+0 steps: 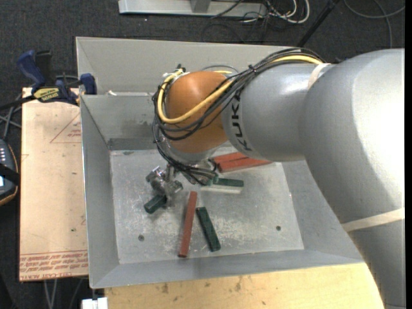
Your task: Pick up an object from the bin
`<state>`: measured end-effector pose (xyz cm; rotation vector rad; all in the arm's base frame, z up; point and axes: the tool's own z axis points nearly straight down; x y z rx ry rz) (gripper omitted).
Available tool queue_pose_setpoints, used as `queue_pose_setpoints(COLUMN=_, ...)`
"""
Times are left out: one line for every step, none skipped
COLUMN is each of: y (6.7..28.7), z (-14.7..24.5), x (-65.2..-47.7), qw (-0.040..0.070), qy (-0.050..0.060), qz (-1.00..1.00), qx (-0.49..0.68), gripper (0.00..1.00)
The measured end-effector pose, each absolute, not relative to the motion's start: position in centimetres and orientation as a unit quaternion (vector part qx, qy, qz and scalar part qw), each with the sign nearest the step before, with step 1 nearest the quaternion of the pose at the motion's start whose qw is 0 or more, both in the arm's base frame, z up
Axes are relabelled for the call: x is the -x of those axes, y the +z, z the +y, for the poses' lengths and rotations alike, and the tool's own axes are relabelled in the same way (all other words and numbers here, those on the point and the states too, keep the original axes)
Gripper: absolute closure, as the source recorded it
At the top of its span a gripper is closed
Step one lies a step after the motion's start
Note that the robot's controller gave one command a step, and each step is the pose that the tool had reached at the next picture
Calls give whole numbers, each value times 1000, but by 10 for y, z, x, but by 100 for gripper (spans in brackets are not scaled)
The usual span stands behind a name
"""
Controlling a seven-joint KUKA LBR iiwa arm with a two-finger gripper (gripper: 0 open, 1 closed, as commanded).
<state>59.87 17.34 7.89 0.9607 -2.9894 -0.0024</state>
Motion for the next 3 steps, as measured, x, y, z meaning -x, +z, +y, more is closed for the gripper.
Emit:
queue_pose_setpoints(y=98, z=173, x=-598, qw=2, qy=-1, qz=-952, qx=-305, gripper=100)
queue_pose_setpoints(y=115, z=174, x=-599, qw=-1, qy=-1, qz=-952, qx=-305, gripper=100)
queue_pose_setpoints(y=129, z=174, x=-600, qw=-2, qy=-1, qz=-952, qx=-305, gripper=100)
